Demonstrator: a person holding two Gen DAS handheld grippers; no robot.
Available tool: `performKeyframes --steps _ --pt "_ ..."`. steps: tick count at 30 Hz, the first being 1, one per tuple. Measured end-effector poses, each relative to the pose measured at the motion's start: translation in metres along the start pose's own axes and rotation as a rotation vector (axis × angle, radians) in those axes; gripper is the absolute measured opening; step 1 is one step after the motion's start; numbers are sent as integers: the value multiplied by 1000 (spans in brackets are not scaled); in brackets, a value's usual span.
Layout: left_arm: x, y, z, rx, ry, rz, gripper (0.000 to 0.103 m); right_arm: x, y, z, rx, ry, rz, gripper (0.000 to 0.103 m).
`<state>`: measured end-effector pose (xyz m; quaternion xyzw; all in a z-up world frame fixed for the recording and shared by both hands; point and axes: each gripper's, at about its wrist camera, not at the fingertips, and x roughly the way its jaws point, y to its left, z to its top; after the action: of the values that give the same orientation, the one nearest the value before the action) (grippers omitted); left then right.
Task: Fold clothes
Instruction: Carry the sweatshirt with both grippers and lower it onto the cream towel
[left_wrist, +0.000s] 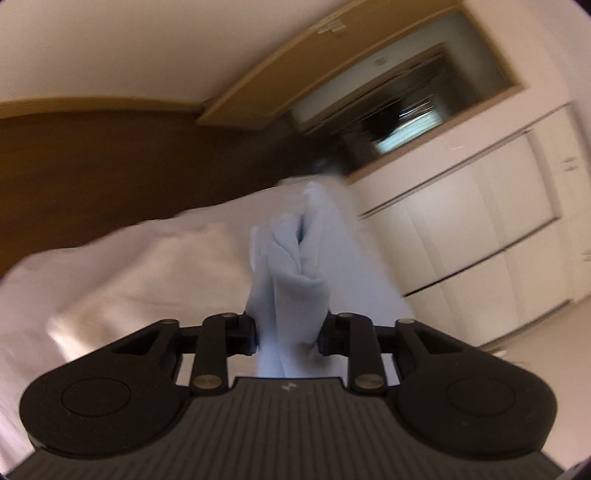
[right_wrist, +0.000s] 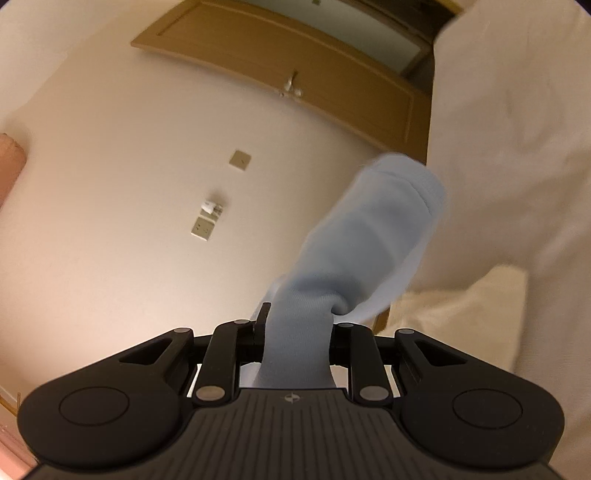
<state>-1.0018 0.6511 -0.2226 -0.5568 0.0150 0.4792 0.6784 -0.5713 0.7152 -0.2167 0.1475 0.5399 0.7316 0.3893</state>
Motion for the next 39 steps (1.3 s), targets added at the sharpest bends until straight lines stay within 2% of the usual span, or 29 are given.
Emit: performKeyframes --steps 1,3,4,5,9,11,13,15,19,21,23,24,25,27,29,31,32,35,37,38,39 --pt "20 24 3 -30 50 64 27 23 -18 -4 24 27 -40 33" --pt "46 65 4 -95 117 139 26 62 -57 -25 93 139 -193 35" --pt "53 80 3 -126 132 140 26 82 -77 -36 127 195 -270 35" --pt "51 85 3 -143 127 101 26 102 -96 -46 161 251 -346 35" --pt "44 86 4 -152 138 64 27 88 -107 -61 288 136 -298 39" --pt "42 87 6 -181 136 59 25 80 -99 -58 288 120 -330 43" --pt "36 77 2 -148 122 60 21 75 -92 -58 273 114 -366 41" --pt "30 68 -4 -109 109 52 21 77 -84 -50 237 122 -398 28" --pt "32 80 -23 -74 146 63 23 92 -64 -41 92 144 -389 25" --pt "35 90 -25 -95 156 77 25 97 -71 -44 73 173 -430 25" --pt "39 96 -21 -117 158 82 25 107 -75 -51 79 202 -471 32" --pt "41 91 -16 -87 160 90 25 112 -77 -54 82 216 -492 38" --pt "43 85 -11 -57 161 98 25 114 -73 -53 76 208 -498 50" --pt "45 74 -3 2 171 112 25 118 -62 -52 49 197 -523 60" --pt "43 68 1 39 172 135 31 122 -51 -52 8 205 -552 60" --pt "31 66 1 16 154 165 33 122 -40 -55 -26 215 -590 66" --pt "25 65 1 4 145 180 33 120 -32 -59 -55 216 -606 66" --pt "4 54 0 7 108 253 32 71 -26 -85 -174 234 -651 66" --pt "-12 32 -2 102 71 316 22 71 -3 -100 -322 270 -656 63" --pt "-18 21 -3 159 54 337 20 71 8 -108 -397 287 -658 59" --pt "-21 11 -3 205 39 340 19 71 20 -115 -471 305 -659 49"
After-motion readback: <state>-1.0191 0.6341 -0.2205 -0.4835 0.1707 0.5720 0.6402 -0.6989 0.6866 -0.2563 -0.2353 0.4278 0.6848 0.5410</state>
